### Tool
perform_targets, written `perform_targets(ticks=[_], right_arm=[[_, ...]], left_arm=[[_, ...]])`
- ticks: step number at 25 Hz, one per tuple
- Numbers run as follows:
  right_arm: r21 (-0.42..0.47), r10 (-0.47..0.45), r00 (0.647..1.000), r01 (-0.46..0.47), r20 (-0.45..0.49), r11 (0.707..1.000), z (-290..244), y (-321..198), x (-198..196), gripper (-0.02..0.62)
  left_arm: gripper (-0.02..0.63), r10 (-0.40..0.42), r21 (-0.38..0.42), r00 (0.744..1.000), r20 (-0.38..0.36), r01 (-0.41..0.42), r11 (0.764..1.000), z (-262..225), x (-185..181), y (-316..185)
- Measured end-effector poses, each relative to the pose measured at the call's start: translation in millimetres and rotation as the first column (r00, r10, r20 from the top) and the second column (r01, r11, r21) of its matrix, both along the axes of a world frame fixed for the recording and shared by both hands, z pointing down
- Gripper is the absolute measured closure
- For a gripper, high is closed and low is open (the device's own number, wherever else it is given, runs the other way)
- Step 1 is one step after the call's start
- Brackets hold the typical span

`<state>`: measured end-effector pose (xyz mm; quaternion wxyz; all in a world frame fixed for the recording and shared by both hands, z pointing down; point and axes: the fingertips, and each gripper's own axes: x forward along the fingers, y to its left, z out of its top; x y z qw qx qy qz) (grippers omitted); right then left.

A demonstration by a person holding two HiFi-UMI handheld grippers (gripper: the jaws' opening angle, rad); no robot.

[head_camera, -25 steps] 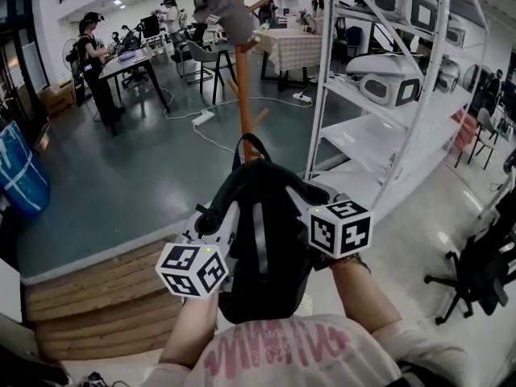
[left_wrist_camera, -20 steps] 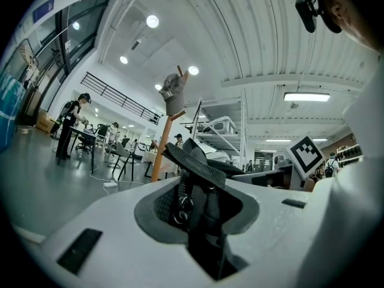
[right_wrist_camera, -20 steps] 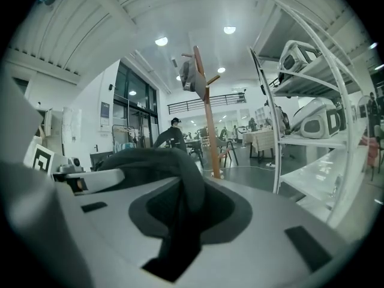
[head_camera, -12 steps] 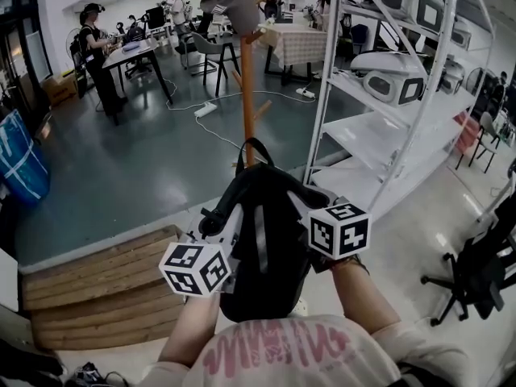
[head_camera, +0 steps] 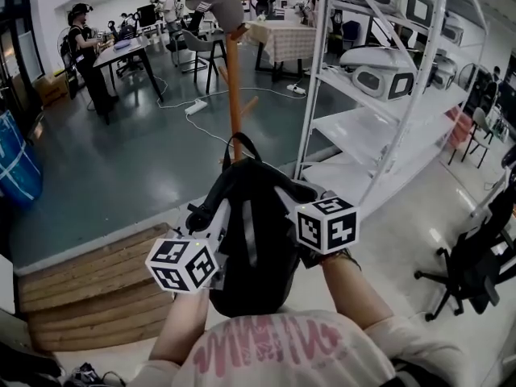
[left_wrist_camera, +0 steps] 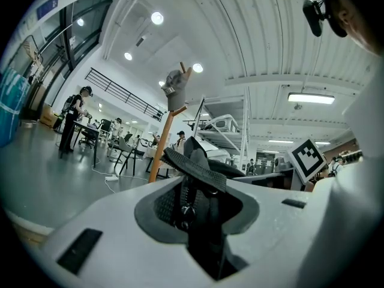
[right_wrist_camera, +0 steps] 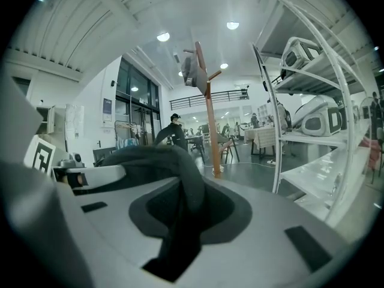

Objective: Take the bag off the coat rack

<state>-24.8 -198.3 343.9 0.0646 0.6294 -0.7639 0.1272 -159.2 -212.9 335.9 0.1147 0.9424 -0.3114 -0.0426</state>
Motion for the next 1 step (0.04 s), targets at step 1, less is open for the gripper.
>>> perform_targets(ticks=[1], right_arm=[[0.000, -0.003, 1.000, 0.003, -0.002, 1.000, -1.1, -0.2, -0.2, 0.509]], left_arm=[[0.514, -0.003, -0.001, 1.000, 0.001, 0.003, 1.000, -0.7, -1.5, -0.2]])
